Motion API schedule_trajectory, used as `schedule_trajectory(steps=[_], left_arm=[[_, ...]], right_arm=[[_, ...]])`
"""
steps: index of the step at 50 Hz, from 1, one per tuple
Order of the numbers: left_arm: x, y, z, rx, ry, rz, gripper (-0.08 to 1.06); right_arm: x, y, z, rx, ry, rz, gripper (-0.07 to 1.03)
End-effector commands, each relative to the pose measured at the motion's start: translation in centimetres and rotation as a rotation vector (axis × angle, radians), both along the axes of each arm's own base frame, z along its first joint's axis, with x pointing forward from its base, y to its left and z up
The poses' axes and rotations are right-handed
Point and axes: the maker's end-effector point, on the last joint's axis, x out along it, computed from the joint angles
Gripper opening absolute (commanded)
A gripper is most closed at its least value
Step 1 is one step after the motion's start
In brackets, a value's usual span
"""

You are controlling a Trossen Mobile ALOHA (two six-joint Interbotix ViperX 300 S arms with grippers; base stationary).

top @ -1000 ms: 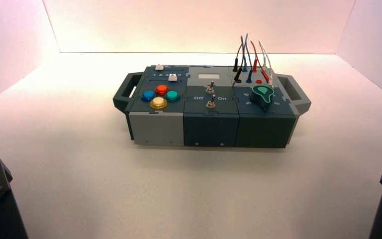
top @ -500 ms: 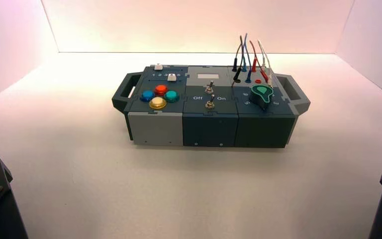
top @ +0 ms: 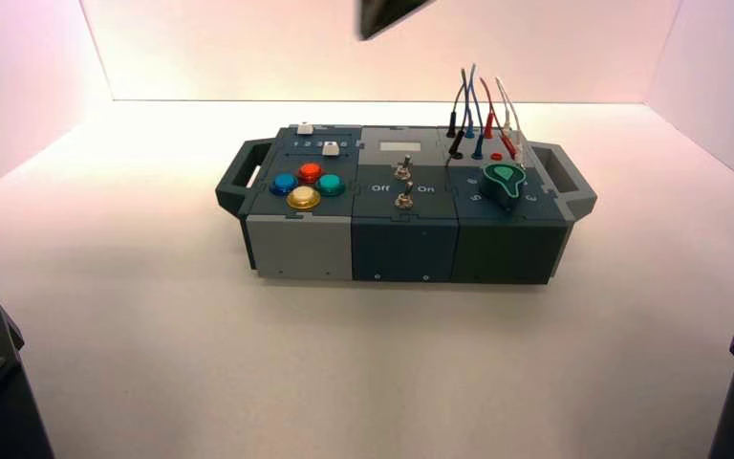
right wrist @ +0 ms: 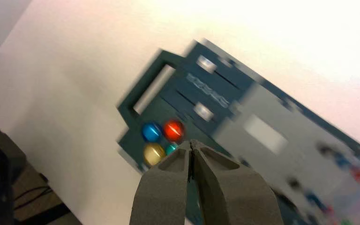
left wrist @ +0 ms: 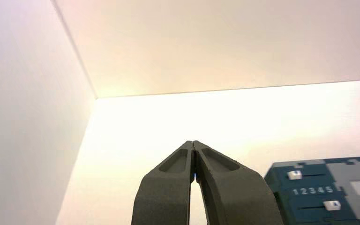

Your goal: Move the top slider to position 4.

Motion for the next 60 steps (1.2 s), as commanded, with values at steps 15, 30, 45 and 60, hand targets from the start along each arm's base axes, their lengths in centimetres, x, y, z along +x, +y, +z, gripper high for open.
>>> schedule_trajectory(steps=[15, 30, 45, 60], left_arm=[[2.4, 0.3, -2.5, -0.020, 0.173, 0.016, -0.03], [2.4, -0.3, -2.9, -0.031, 0.201, 0.000, -0.03], [2.4, -0.5, -2.8, -0.031, 0.199, -0.007, -0.03], [2.2, -1.0, -2.5, -0.029, 0.189, -0.026, -0.03]], right_arm=[[4.7, 8.4, -2.1, -0.048, 0.116, 0.071, -0.02], [5.6, 10.6, -5.4, -0.084, 0.197, 0.085, -0.02], [7.9, 10.5, -6.7, -0.095, 0.214, 0.060, -0.02], [10.8, 8.8, -6.6, -0.095, 0.218, 0.012, -0.02]])
